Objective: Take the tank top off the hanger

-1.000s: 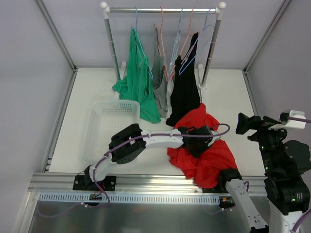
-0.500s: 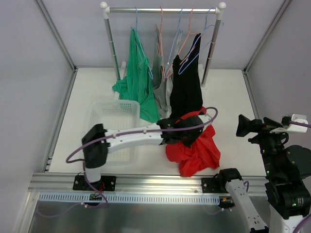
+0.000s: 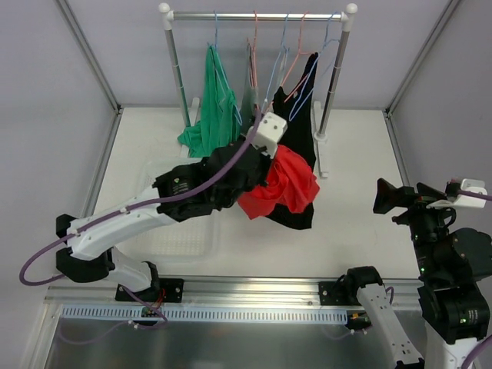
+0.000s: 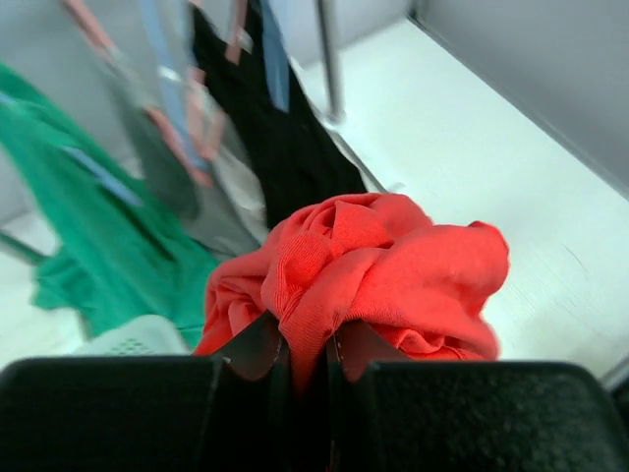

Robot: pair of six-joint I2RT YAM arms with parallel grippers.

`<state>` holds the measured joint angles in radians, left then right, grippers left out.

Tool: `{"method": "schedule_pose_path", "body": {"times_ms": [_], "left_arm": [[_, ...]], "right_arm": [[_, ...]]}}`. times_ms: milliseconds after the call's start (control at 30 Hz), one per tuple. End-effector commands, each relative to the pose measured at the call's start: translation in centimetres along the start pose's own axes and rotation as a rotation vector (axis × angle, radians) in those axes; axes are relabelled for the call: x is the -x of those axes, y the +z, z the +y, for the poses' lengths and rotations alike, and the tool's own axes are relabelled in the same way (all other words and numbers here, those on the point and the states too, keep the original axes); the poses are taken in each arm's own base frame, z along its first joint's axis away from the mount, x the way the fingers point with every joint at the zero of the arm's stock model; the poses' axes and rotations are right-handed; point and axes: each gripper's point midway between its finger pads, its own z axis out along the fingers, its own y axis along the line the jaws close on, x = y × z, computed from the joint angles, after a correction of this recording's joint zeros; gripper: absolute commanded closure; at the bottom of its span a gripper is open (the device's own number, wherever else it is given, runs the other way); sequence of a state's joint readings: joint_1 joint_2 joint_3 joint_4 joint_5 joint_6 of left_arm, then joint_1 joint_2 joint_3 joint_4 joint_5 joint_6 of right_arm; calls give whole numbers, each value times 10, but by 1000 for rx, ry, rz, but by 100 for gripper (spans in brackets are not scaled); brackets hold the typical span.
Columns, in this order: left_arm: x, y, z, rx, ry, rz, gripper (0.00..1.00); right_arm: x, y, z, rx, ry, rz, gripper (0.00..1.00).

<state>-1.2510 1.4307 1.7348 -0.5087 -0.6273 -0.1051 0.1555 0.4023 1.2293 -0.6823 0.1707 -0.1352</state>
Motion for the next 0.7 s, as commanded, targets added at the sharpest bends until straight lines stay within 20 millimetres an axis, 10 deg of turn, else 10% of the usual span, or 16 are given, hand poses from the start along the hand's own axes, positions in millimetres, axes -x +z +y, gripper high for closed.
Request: {"method": "schedule_pose_path", "body": {"times_ms": [0,267,500,667], "left_arm": [[74,-55,74,222,-7,-187,100],[114,-117,168,540,-55,-268,100],[70,-152,232,770,-177,-257,100],[20,-141,233,730,-208,-199,100]], "right_arm": [[9,10,5,14,11,-34,1],[5,19,10,30,28,-24,1],[6,24,16,57,42,-25,0],[6,30,27,108,68,-19,1]]}}
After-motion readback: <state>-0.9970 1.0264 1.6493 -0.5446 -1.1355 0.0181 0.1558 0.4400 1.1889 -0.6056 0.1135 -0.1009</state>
